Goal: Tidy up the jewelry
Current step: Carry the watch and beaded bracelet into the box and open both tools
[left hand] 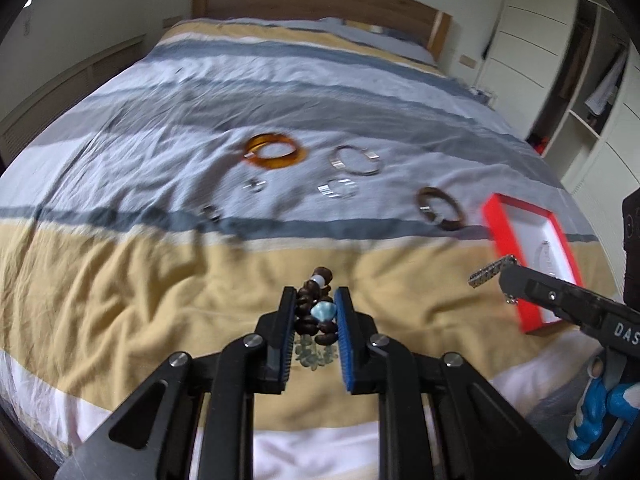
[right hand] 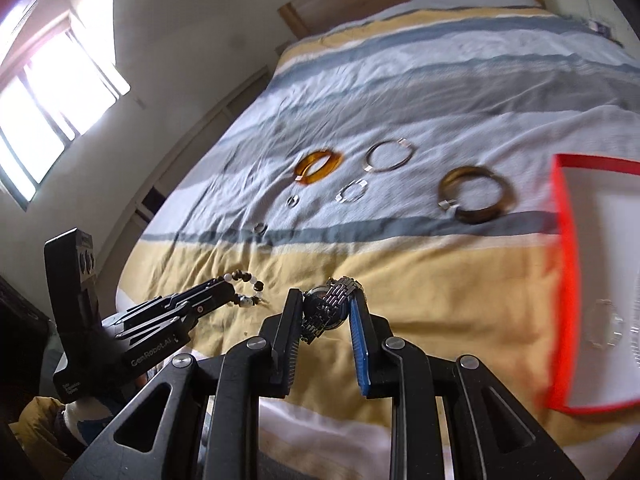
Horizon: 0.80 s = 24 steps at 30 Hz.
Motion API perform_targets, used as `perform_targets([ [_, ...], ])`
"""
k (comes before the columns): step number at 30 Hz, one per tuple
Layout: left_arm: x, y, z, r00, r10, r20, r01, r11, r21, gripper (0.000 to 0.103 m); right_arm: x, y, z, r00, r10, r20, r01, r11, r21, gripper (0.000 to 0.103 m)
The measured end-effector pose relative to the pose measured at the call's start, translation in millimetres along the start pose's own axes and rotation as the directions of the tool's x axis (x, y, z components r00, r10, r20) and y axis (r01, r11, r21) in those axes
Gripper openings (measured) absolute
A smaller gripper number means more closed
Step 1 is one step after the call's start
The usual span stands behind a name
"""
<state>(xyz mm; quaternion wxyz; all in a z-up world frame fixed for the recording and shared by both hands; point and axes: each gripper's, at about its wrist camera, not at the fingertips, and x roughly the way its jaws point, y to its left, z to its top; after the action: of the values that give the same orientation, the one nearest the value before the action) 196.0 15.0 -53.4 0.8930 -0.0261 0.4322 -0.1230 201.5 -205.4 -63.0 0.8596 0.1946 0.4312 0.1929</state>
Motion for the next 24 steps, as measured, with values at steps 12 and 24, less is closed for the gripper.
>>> perform_targets([
  [12, 1.3, -143.0, 30.8, 0.985, -0.174, 0.004, 0.171, 0.974, 0.151, 0.017, -96.9, -88.4, 6.4, 0.985, -0.126, 0.117, 0.119, 0.991, 0.063, 0.024],
  [24, 85.7, -265.9, 31.7, 0.958, -0.253, -0.134, 0.279, 0.926, 0.254, 0.017, -104.0, -208.4, -15.9, 0.970, -0.241, 0.028, 0.233, 0.957, 0.171, 0.024],
])
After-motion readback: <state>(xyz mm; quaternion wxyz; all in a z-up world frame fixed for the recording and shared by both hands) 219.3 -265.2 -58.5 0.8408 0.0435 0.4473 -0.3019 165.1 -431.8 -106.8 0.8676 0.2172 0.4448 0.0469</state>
